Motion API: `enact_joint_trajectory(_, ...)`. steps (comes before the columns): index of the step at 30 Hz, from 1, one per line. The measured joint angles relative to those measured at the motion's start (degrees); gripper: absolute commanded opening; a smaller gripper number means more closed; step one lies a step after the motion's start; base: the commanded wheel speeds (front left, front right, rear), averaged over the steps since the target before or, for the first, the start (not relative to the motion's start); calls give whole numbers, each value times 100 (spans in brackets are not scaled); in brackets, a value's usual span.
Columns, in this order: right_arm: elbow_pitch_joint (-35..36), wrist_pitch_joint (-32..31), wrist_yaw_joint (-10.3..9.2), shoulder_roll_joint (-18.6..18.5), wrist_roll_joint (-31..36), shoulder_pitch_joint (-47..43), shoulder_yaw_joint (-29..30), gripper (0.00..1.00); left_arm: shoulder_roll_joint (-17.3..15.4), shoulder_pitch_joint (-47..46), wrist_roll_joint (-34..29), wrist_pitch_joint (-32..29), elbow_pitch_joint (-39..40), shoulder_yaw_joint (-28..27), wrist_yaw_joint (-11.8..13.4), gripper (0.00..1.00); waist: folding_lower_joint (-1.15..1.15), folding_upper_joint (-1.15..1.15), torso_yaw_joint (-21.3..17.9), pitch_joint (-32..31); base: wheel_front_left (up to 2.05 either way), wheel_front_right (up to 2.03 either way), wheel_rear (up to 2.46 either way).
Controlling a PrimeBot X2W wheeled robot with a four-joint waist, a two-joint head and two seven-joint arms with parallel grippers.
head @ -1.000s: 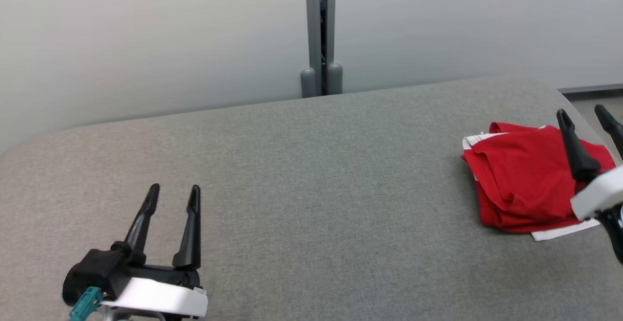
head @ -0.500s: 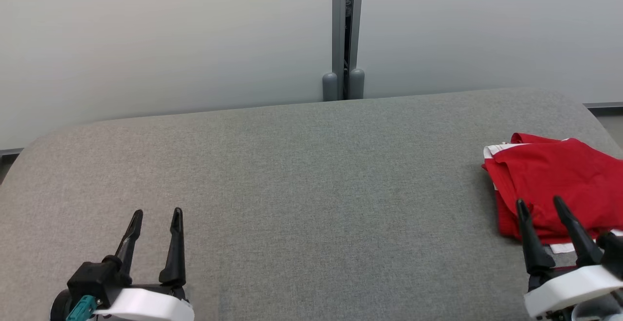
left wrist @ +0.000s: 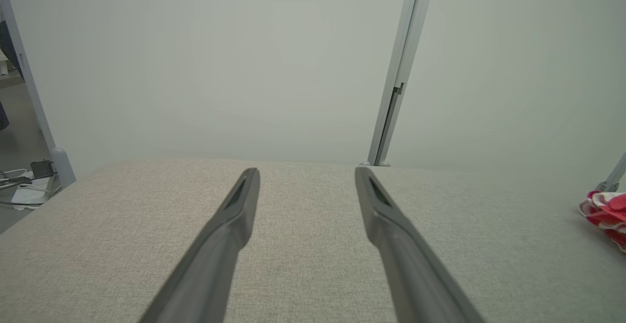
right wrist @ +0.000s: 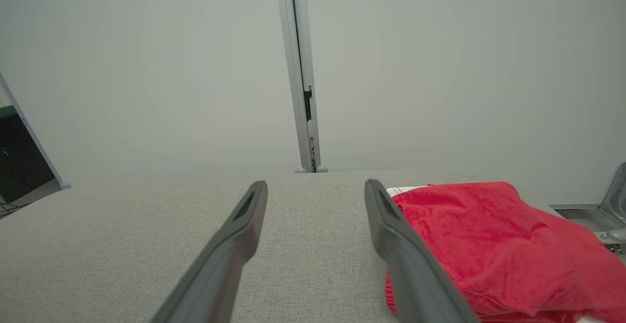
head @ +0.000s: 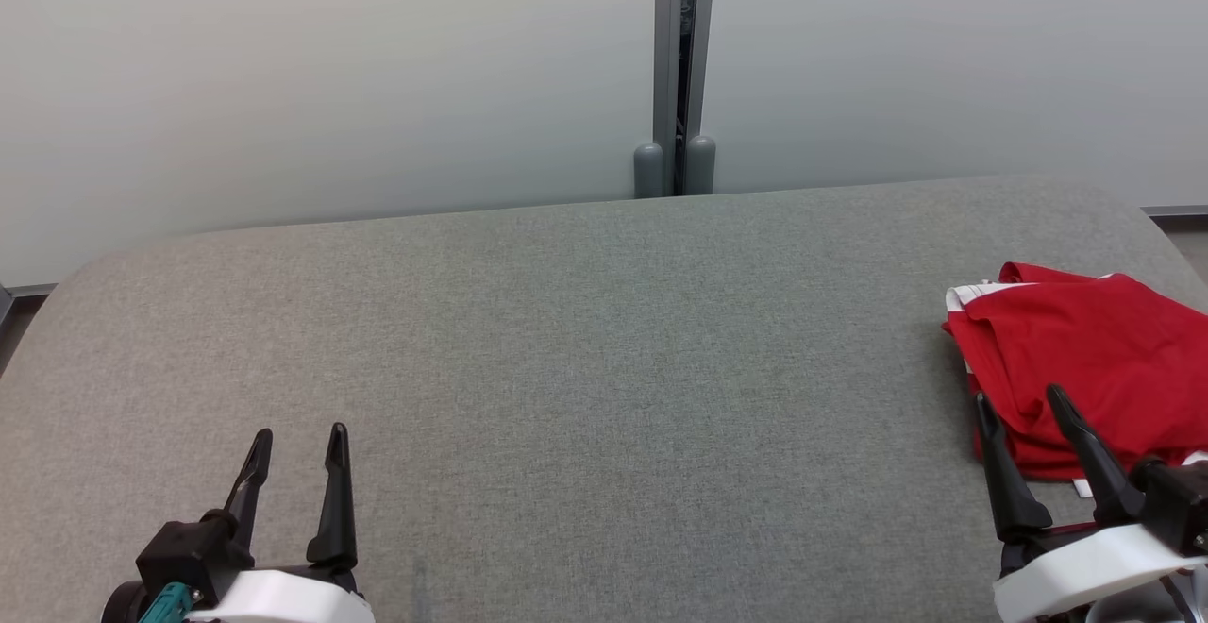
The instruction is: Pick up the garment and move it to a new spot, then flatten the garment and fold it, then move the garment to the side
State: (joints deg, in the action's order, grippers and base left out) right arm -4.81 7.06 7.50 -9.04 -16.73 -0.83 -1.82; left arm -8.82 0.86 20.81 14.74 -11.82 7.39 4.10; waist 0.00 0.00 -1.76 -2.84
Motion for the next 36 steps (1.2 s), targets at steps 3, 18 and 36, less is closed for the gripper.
enact_joint_trajectory(3,14,-9,0,10,1,6,-2,100,10,-19,-9,10,18,-4,-9,100,0,0,18,3,0,0,0)
enact_joint_trajectory(18,16,-41,-1,76,-1,55,-37,100,45,-21,-14,25,25,-52,-60,100,0,0,70,26,0,0,0)
enact_joint_trajectory(36,-333,-132,0,279,-482,-200,-54,0,226,244,412,-180,-299,-98,-129,0,0,0,109,41,0,0,0)
